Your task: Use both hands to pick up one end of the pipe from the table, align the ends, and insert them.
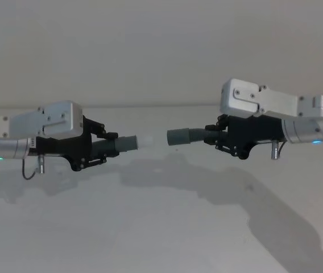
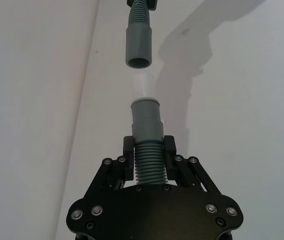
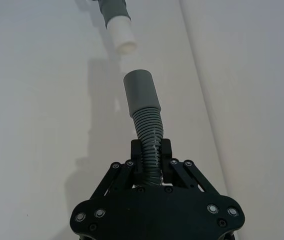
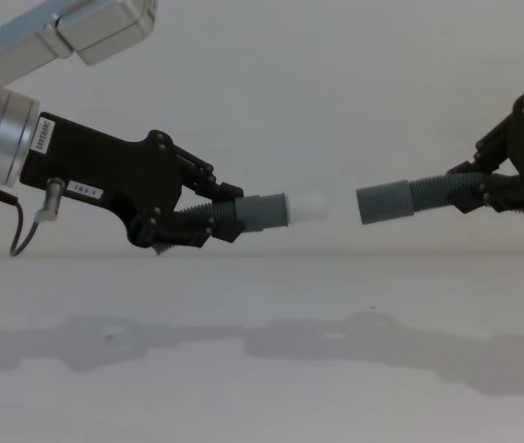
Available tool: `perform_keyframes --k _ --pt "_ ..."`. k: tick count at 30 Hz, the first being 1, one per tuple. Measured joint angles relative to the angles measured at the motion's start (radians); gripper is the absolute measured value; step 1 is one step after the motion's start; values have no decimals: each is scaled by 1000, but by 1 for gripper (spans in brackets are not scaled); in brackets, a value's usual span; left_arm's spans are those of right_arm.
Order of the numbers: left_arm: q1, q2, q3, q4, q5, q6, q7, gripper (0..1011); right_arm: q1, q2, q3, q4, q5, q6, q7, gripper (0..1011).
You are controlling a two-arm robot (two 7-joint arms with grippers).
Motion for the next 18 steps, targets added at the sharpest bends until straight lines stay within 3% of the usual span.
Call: perform_keyframes --k 18 --pt "0 0 0 0 0 0 0 312 28 -14 -10 12 46 -17 36 192"
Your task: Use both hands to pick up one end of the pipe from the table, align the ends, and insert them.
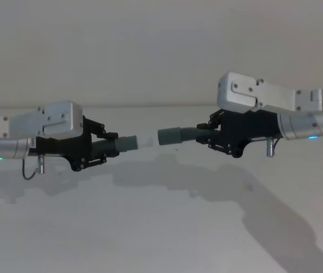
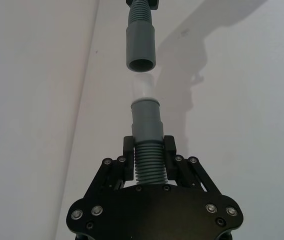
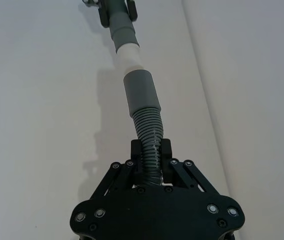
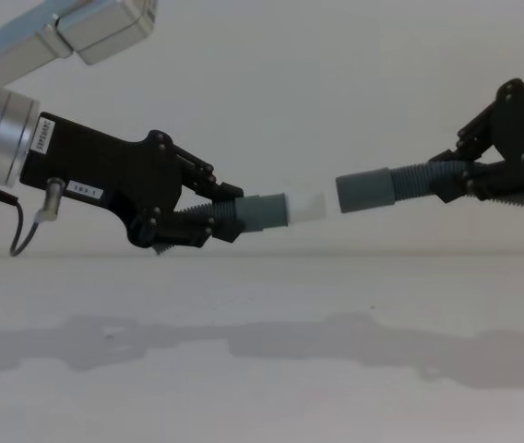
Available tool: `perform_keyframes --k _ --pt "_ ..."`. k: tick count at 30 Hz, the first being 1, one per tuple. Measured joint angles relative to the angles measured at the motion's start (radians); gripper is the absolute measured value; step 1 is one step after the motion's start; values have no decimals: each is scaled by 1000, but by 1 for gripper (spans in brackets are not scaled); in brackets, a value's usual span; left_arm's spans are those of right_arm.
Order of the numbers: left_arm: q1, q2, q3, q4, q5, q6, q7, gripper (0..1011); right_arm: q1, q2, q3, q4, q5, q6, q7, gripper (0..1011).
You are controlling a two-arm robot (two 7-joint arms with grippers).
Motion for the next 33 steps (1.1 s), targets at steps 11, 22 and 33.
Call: perform_keyframes --k 11,22,33 --pt "0 0 0 0 0 0 0 312 17 -16 -15 15 11 -12 4 192" --pt "0 0 0 0 0 0 0 313 29 -22 -33 28 11 -15 4 192" --pt "0 0 0 0 0 0 0 312 41 -29 -49 41 9 -24 3 192"
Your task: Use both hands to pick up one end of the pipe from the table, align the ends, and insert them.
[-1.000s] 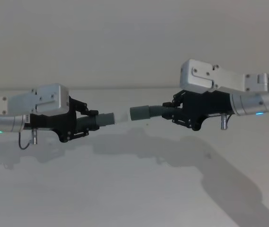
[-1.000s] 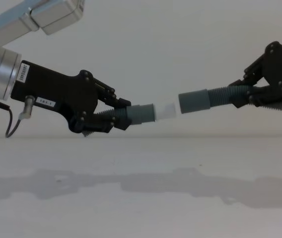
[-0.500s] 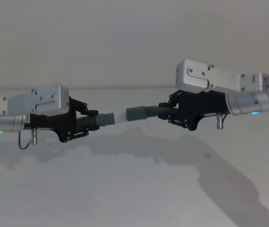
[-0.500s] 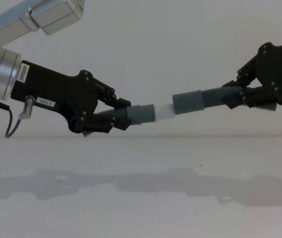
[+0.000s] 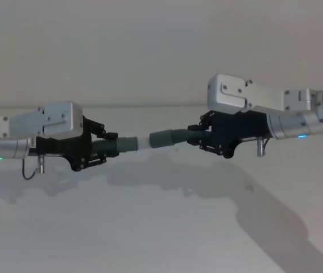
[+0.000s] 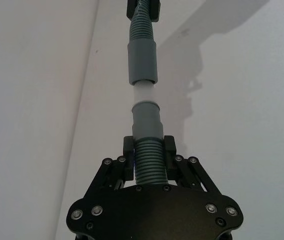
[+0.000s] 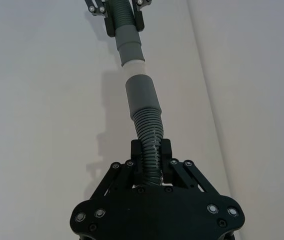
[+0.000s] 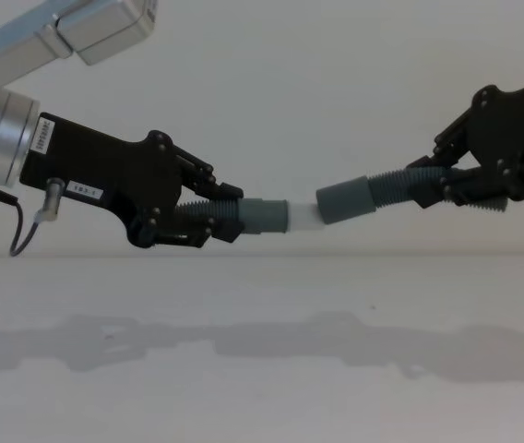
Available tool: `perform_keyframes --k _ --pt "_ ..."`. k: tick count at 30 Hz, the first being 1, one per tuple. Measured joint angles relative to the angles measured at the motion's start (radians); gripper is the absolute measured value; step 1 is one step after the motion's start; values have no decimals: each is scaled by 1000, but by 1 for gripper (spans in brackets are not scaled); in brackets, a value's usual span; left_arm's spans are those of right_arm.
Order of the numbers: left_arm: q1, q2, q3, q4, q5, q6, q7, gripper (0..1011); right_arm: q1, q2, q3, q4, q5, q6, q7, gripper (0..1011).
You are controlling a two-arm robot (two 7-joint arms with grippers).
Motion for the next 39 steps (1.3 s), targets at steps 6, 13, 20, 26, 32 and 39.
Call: perform_keyframes --k 6,13,20,26,32,39 --pt "0 0 0 0 0 0 0 312 5 -4 -7 5 1 -6 -1 191" --pt "0 0 0 0 0 0 0 312 12 -5 -15 15 3 -9 -4 192" --pt "0 0 0 0 0 0 0 312 14 -4 -16 20 12 -11 -8 191" --pt "0 0 0 0 0 0 0 312 16 -4 -14 27 30 -11 -7 192" --pt "0 0 0 0 0 0 0 312 17 -6 -11 38 53 -12 1 191" --pt "0 0 0 0 0 0 0 312 22 -7 -9 52 75 -13 12 192"
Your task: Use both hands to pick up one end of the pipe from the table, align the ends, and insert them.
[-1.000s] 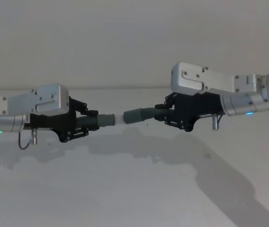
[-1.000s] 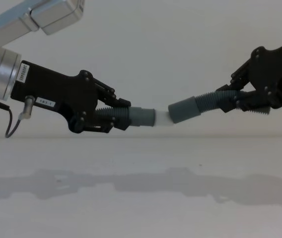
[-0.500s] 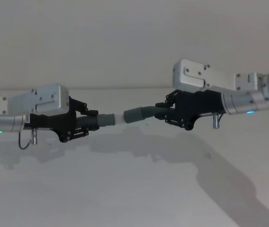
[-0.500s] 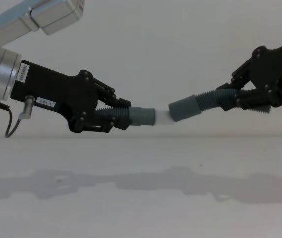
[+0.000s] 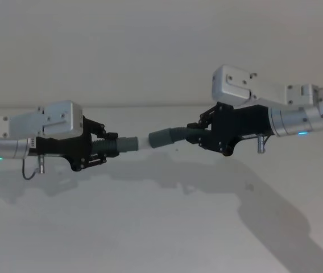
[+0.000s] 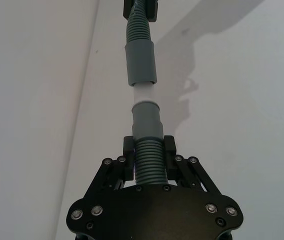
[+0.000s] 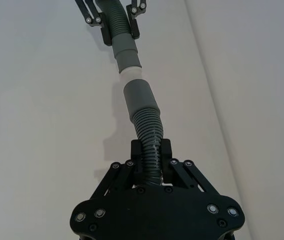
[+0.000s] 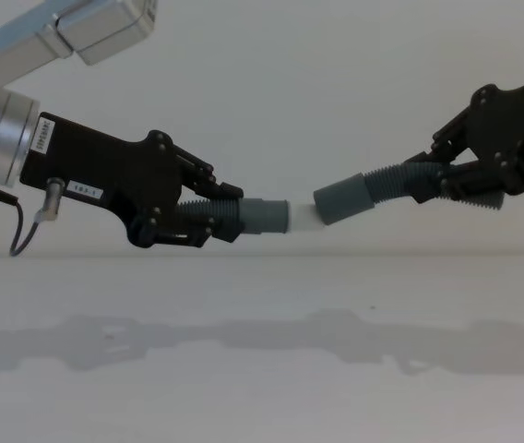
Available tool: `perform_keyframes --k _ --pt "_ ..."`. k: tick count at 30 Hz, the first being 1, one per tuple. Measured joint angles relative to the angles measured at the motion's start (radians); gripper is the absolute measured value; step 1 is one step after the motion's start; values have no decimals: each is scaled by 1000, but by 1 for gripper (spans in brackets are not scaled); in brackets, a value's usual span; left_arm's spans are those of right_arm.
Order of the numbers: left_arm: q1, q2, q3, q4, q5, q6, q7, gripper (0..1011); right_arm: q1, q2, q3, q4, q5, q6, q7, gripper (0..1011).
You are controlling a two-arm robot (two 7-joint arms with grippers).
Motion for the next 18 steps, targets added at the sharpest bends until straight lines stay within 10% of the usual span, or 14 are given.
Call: perform_keyframes --k 18 --pt "0 0 0 0 0 0 0 312 25 -9 -5 65 72 6 70 192"
